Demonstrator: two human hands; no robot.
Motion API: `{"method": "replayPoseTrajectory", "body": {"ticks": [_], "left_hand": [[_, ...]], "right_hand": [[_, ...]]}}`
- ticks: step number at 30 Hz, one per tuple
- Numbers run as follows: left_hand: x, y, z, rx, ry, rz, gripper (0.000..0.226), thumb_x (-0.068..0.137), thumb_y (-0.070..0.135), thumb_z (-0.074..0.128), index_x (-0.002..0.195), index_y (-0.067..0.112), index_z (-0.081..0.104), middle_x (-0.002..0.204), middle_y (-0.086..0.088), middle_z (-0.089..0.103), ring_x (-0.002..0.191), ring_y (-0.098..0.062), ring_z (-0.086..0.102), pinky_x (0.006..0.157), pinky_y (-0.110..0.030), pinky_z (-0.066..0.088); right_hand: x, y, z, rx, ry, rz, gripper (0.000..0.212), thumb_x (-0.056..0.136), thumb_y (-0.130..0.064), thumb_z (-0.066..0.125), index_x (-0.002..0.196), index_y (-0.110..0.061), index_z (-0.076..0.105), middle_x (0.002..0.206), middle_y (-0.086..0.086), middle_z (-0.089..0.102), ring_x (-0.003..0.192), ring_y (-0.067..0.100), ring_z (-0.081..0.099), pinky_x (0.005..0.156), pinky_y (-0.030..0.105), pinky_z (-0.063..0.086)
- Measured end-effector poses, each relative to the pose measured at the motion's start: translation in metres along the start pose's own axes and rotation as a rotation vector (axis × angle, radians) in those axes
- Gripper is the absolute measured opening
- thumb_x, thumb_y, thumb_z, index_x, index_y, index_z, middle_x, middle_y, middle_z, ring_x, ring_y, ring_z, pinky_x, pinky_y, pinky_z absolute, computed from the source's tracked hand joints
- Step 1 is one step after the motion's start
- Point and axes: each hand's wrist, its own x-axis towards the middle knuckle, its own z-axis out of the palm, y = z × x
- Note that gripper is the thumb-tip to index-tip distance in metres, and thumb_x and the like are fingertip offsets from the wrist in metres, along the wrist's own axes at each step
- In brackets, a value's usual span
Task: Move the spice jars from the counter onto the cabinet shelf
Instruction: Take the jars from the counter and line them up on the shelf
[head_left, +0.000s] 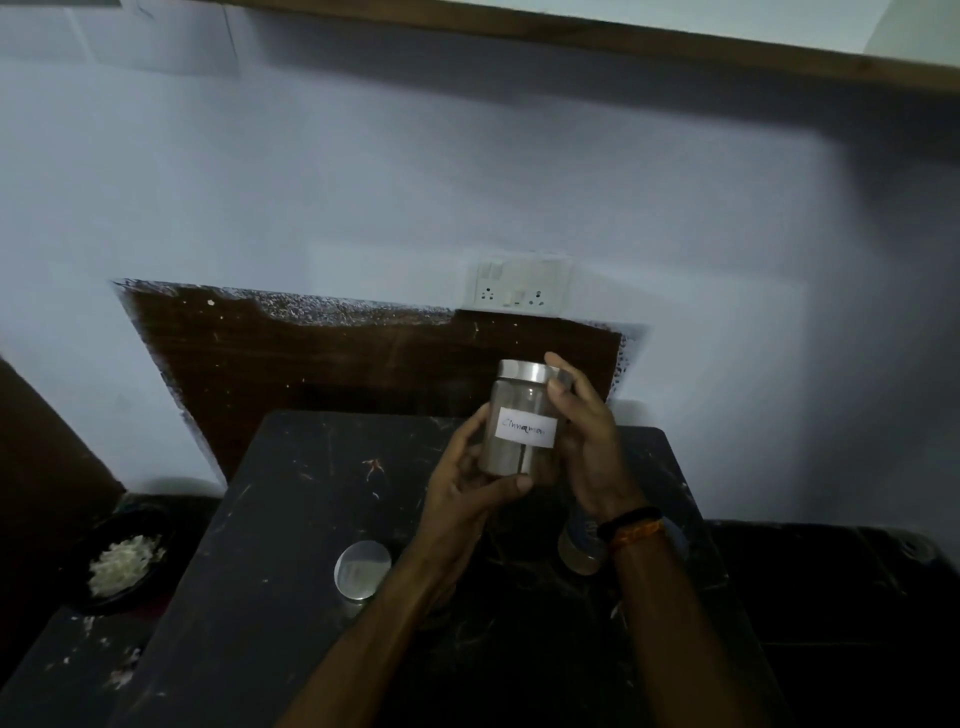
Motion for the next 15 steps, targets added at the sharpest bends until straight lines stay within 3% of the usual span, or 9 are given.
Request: {"method": "replayPoseTrajectory", "body": {"ticks": [6, 10, 15], "left_hand": [[0.031, 0.049, 0.005, 0.074, 0.020, 0.134, 0.089, 0.070, 0.013, 0.086, 0.147, 0.031, 0.045, 0.136, -0.008, 0.062, 0.127, -0.029, 0.060, 0.100, -0.050, 0.052], [0.052, 0.090, 0.013, 0.126, 0.018, 0.239, 0.091, 0.067, 0.016, 0.088, 0.147, 0.030, 0.046, 0.131, -0.004, 0.067, 0.123, -0.024, 0.063, 0.098, -0.046, 0.055], [0.077, 0.144, 0.021, 0.170, -0.018, 0.342, 0.088, 0.068, 0.020, 0.089, 0.142, 0.042, 0.049, 0.136, -0.005, 0.064, 0.125, -0.027, 0.062, 0.095, -0.045, 0.057]], "right_hand": [[0.029, -0.053, 0.026, 0.016, -0.080, -0.110, 0.057, 0.093, -0.031, 0.062, 0.146, -0.016, 0.050, 0.141, 0.010, 0.061, 0.126, 0.028, 0.062, 0.095, 0.038, 0.056], [0.045, -0.099, 0.046, 0.010, -0.118, -0.192, 0.055, 0.092, -0.032, 0.062, 0.143, -0.014, 0.052, 0.139, 0.011, 0.062, 0.124, 0.027, 0.063, 0.095, 0.037, 0.056], [0.060, -0.155, 0.069, -0.079, -0.146, -0.297, 0.057, 0.091, -0.038, 0.060, 0.144, -0.018, 0.052, 0.141, 0.010, 0.059, 0.127, 0.029, 0.060, 0.096, 0.042, 0.056]]}}
